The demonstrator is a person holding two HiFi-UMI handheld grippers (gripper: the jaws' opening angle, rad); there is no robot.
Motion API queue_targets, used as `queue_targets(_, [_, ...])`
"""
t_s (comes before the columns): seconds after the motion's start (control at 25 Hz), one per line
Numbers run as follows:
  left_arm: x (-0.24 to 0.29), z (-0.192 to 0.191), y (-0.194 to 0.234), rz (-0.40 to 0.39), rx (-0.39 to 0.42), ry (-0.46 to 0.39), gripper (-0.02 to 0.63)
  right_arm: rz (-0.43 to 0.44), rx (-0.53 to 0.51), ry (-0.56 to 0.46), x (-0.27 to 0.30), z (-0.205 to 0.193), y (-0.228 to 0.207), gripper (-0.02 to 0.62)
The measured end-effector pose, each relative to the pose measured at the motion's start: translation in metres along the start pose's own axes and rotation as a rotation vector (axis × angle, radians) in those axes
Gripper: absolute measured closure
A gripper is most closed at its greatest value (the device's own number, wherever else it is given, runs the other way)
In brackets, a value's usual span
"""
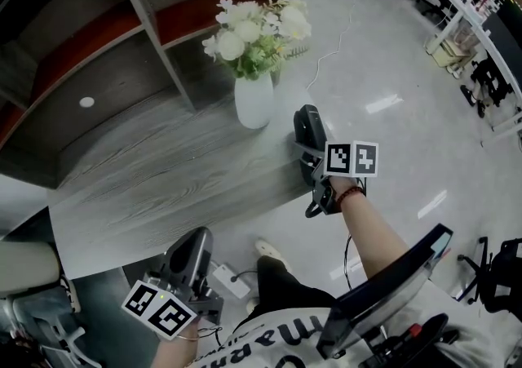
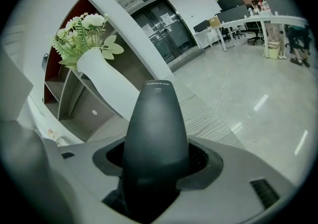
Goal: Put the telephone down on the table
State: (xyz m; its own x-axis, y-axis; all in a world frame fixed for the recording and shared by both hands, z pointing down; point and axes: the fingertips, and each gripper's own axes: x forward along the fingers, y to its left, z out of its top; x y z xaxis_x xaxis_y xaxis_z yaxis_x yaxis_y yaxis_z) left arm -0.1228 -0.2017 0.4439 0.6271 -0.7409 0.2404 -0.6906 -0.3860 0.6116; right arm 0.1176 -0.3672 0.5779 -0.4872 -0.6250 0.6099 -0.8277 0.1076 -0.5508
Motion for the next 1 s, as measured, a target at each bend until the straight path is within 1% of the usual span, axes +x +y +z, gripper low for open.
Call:
queue_targets(0.2, [-0.004, -0.001, 0.001, 0.012, -0.001, -0.003, 0.597, -0.030, 0.001, 0.016, 0.005, -0.005, -0.009, 0.311])
queue_targets(0.6, [-0.011, -0.005, -0.005, 0.017, 0.005, -0.012, 0.597, -0.024, 0.034, 0.011, 0.008, -0.004, -0.013, 0.311])
queue_targets(0.84, [-0.031, -0.010, -0.002, 0.038, -0.008, -0.023, 0.597, -0.070, 0.017, 0.030, 0.009, -0.008, -0.011, 0.311])
queue_targets(1.0, [-0.037, -0.009, -0.003, 0.043, -0.012, -0.027, 0.597, -0.122, -0.011, 0.052, 0.009, -0.009, -0.012, 0.311])
